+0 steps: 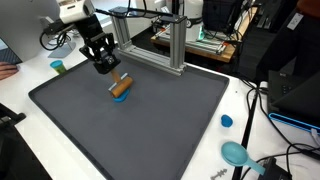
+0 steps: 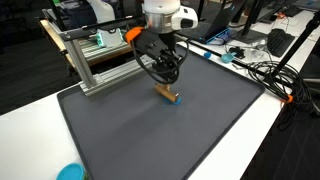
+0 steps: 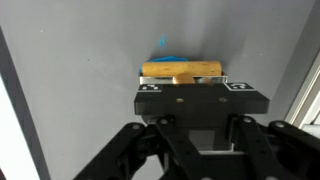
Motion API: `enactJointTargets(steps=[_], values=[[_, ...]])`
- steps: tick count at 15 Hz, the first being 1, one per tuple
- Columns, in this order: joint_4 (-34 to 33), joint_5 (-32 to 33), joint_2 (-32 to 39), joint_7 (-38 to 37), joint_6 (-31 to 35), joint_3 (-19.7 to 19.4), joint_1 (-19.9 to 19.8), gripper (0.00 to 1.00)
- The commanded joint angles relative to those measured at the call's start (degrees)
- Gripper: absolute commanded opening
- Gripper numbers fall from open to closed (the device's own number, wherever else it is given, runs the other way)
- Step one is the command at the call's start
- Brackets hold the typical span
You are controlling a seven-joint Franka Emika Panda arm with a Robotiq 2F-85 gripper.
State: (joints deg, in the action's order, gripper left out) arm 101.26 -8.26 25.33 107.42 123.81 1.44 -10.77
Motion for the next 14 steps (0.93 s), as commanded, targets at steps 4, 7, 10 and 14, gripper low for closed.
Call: enactJointTargets(steps=[4, 7, 10, 14], values=[[0.93, 0.43, -2.62, 0.21, -0.78, 0.64, 0.54, 0.22], [1.75, 1.26, -4.61, 0.25, 1.87, 0.61, 1.33, 0.22], [0.42, 1.53, -4.06, -0.24, 1.23, 0.18, 1.71, 0.22], [-0.28, 2.16, -2.56, -0.88, 2.01, -0.62, 1.54, 0.22]])
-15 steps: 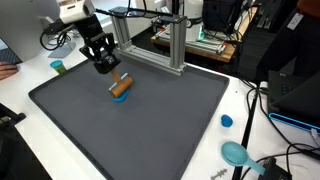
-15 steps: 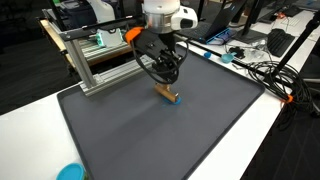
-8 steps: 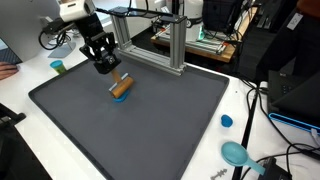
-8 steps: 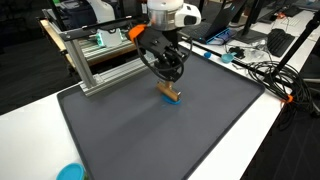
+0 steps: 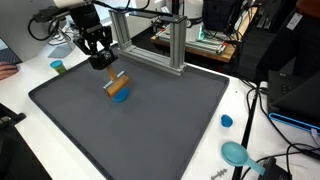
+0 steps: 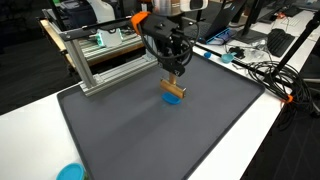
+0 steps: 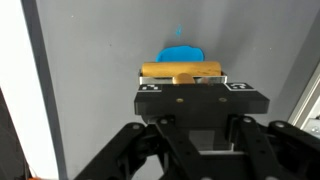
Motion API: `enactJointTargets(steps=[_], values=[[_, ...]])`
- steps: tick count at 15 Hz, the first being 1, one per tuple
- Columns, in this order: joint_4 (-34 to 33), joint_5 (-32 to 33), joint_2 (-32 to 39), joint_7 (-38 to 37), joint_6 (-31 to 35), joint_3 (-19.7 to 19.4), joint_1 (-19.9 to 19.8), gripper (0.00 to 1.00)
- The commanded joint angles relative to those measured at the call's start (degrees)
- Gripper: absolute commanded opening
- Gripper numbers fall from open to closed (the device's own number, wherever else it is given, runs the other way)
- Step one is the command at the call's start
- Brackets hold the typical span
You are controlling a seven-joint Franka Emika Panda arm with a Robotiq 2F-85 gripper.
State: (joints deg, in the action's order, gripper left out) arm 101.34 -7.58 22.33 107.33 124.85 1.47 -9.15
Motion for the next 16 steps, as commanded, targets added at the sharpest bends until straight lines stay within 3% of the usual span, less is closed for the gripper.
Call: enactJointTargets(steps=[1, 16], values=[[-0.46, 1.51, 0.80, -0.60, 1.25, -0.76, -0.20, 0.22], [-1.69, -0.50, 7.42, 0.69, 1.31, 0.71, -1.15, 0.22]])
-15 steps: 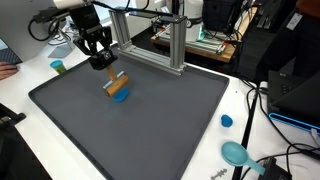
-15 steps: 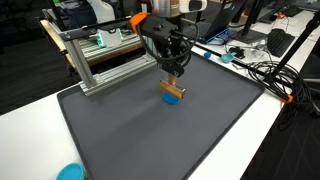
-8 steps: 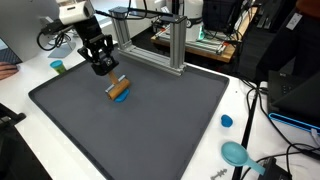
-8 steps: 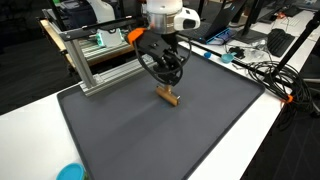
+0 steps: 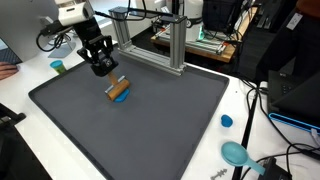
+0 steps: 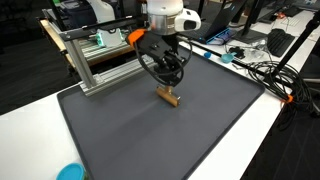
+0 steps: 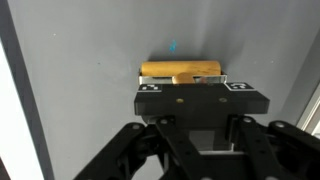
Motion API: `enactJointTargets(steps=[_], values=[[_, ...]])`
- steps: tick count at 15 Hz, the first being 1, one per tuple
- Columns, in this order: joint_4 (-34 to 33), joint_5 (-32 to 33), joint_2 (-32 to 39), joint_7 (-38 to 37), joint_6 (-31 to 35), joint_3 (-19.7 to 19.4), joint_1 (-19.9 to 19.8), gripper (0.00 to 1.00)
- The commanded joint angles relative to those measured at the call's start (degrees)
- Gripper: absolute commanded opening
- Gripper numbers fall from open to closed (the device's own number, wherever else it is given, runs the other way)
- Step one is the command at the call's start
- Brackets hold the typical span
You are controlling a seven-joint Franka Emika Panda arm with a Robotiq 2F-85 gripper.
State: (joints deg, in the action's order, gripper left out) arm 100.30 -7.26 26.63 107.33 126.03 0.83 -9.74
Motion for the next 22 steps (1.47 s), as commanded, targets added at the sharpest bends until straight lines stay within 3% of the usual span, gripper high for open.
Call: enactJointTargets(steps=[1, 10, 11, 14, 15, 22], values=[[-0.66, -0.94, 3.19, 0.72, 0.15, 1.45, -0.57, 0.22], [-3.16, -6.30, 4.43, 2.34, -5.81, 3.49, -3.02, 0.22], [-1.49, -2.52, 0.89, 0.33, -2.15, 1.46, -1.97, 0.47], [-2.95, -3.46, 1.78, 0.74, -3.66, 1.68, -2.62, 0.47], [-3.11, -3.50, 1.87, 0.75, -3.82, 1.72, -2.66, 0.22], [-2.25, -4.05, 4.17, 1.10, 1.46, 2.32, -2.14, 0.22]])
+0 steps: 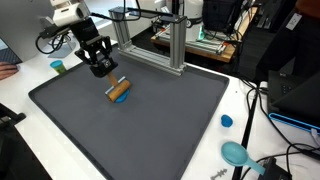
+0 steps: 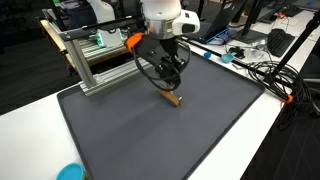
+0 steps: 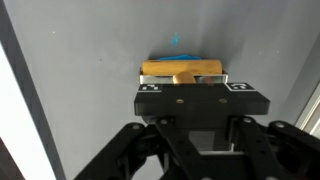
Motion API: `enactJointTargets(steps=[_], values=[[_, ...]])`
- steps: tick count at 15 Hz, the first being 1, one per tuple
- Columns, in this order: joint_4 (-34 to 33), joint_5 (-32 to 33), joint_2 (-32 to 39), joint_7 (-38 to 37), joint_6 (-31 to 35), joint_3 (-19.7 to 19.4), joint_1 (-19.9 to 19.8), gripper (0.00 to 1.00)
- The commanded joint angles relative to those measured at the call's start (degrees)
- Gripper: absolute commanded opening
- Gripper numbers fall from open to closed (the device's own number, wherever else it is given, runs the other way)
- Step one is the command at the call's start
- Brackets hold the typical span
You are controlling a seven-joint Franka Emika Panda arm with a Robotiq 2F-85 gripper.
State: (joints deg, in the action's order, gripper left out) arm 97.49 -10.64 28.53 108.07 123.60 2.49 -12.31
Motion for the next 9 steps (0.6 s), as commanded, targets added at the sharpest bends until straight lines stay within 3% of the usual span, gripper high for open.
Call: enactJointTargets(steps=[1, 9], values=[[0.57, -0.81, 2.53, 0.32, 3.59, 0.75, 0.42, 0.22], [2.15, -2.73, 3.28, 1.64, 5.23, 2.06, 0.08, 0.22]])
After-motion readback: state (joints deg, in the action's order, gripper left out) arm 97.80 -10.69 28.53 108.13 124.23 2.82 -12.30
